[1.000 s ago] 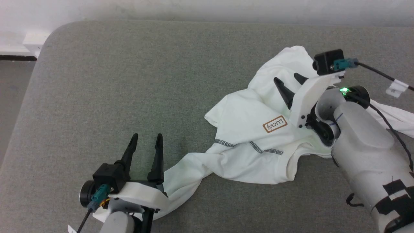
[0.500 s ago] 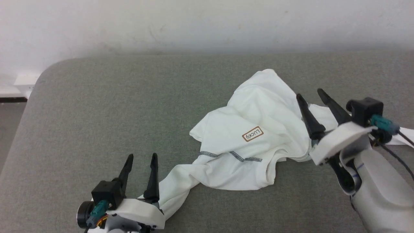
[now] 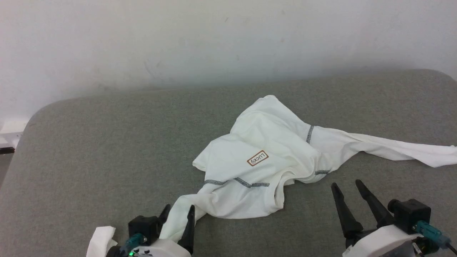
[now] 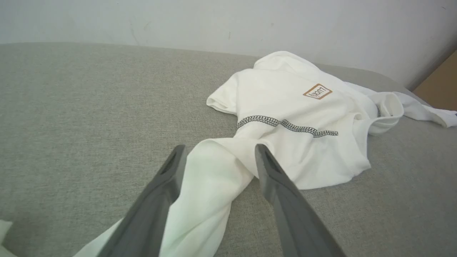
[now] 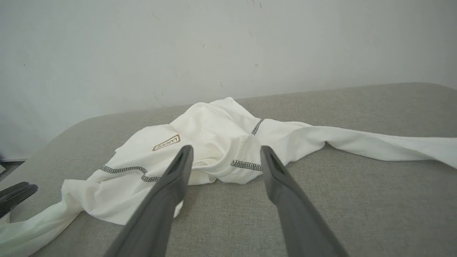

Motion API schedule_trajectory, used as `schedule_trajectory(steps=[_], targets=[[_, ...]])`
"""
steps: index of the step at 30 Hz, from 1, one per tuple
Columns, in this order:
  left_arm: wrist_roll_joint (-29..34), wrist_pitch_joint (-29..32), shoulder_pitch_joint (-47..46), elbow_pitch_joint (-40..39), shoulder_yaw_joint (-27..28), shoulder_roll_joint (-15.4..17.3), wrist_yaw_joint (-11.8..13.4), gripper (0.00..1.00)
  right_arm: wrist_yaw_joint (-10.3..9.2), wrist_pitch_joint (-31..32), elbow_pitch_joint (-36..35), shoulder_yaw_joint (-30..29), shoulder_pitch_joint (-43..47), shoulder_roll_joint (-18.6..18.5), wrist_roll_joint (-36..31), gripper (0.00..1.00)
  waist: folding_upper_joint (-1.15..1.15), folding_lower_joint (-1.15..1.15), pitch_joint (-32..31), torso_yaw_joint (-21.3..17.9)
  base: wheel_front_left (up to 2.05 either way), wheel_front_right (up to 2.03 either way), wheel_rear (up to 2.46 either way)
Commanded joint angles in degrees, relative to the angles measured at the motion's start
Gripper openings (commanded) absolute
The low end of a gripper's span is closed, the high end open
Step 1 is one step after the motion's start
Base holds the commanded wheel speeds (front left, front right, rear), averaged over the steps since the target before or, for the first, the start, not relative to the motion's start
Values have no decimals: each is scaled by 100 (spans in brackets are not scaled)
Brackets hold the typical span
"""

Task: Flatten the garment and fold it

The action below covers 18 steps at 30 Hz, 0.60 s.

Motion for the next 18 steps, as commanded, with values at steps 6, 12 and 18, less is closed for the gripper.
schedule_trajectory(steps=[6, 12, 18], targets=[[10, 970, -316, 384, -273, 125, -159, 100, -4, 387, -830, -85, 342, 233, -165, 100, 0, 1, 84, -197, 0, 0, 0], [96, 2443, -750, 1223, -467, 491, -282, 100, -4, 516, -1123, -23, 345, 312, -160, 100, 0, 1, 172, -333, 0, 0, 0], [168, 3123, -1011, 1532, -571, 910, -432, 0, -4, 498, -1220, -69, 364, 350, -149, 100, 0, 1, 218, -401, 0, 0, 0]])
